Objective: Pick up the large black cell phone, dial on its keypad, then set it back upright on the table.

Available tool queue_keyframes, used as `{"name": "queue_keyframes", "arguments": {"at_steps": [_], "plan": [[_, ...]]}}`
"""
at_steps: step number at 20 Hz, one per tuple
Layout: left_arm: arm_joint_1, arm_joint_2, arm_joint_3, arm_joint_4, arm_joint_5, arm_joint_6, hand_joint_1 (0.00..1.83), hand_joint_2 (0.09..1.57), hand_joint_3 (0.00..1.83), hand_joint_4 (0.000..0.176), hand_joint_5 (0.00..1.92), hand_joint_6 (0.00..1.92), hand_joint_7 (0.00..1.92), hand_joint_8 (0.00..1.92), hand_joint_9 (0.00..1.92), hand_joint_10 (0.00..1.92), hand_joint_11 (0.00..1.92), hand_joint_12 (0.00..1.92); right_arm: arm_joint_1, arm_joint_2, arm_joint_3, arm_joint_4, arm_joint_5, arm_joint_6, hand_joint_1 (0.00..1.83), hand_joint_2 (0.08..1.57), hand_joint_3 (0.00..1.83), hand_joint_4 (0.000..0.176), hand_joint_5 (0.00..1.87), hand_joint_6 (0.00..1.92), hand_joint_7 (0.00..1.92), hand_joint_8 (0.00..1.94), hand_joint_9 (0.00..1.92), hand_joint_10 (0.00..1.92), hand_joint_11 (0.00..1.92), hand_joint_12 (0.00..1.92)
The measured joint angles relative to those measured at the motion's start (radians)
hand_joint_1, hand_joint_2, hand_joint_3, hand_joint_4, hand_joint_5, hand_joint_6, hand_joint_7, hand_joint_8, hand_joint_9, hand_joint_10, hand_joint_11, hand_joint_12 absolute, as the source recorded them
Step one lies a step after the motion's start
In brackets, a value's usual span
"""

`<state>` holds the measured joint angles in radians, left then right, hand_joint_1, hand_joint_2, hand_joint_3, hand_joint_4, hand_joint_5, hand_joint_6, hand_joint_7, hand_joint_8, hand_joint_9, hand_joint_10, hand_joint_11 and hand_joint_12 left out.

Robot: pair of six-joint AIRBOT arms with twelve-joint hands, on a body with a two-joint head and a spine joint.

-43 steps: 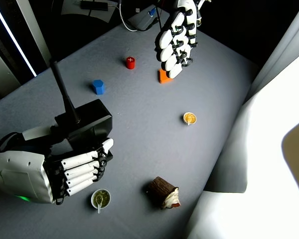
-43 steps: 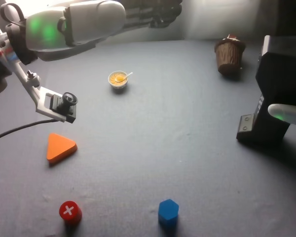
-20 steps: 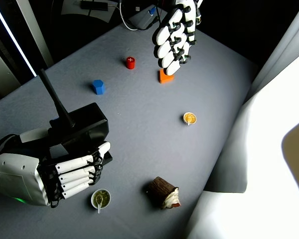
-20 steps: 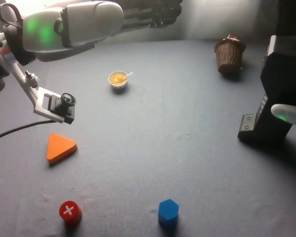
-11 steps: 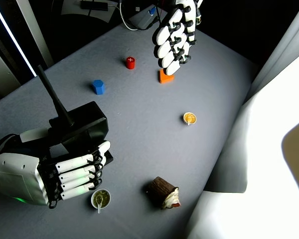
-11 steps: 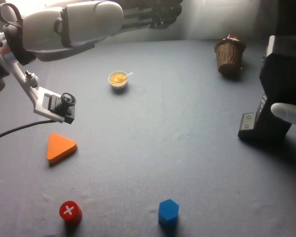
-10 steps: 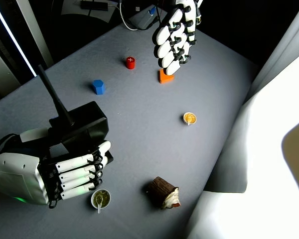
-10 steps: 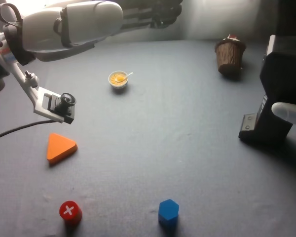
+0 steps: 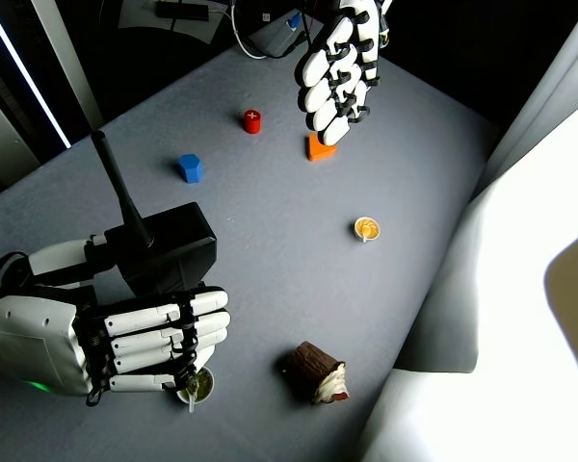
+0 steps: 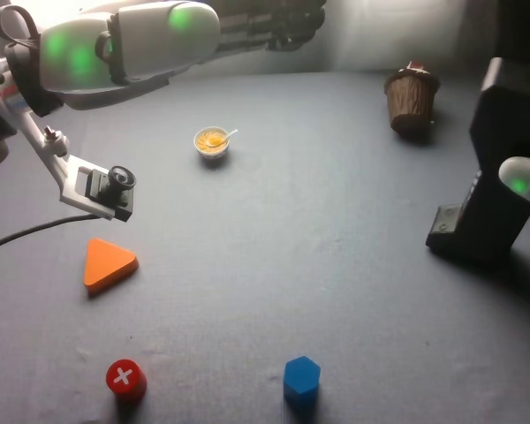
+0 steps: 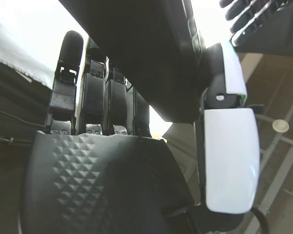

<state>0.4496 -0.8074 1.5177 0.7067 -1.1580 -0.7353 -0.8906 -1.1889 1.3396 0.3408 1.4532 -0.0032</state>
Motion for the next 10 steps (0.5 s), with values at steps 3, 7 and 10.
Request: {"name": "queue_keyframes", "arguments": {"at_steps": [3,7,10], "plan": [[0.000,0.000,0.000,0.000,0.000,0.000,0.00,1.16,0.00,0.014,0.14,0.00,0.22,0.00,0.19,0.00,0.00,0.38,-0.001,0.008,-0.005,0.000,0.000,0.000,0.69,0.97,0.00,0.000,0.31,0.00,0.28,0.00,0.26,0.00,0.00,0.83],[0.000,0.000,0.000,0.000,0.000,0.000,0.00,1.16,0.00,0.012,0.13,0.00,0.21,0.00,0.17,0.00,0.00,0.36,-0.029,0.040,-0.026,-0.004,0.001,0.000,0.45,0.97,0.00,0.019,0.09,0.00,0.06,0.00,0.03,0.00,0.00,0.33],[0.000,0.000,0.000,0.000,0.000,0.000,0.00,1.16,0.00,0.010,0.14,0.00,0.21,0.00,0.17,0.00,0.00,0.36,-0.068,0.076,-0.074,0.003,0.014,0.001,0.30,0.90,0.00,0.031,0.00,0.00,0.01,0.00,0.00,0.00,0.00,0.17]]}}
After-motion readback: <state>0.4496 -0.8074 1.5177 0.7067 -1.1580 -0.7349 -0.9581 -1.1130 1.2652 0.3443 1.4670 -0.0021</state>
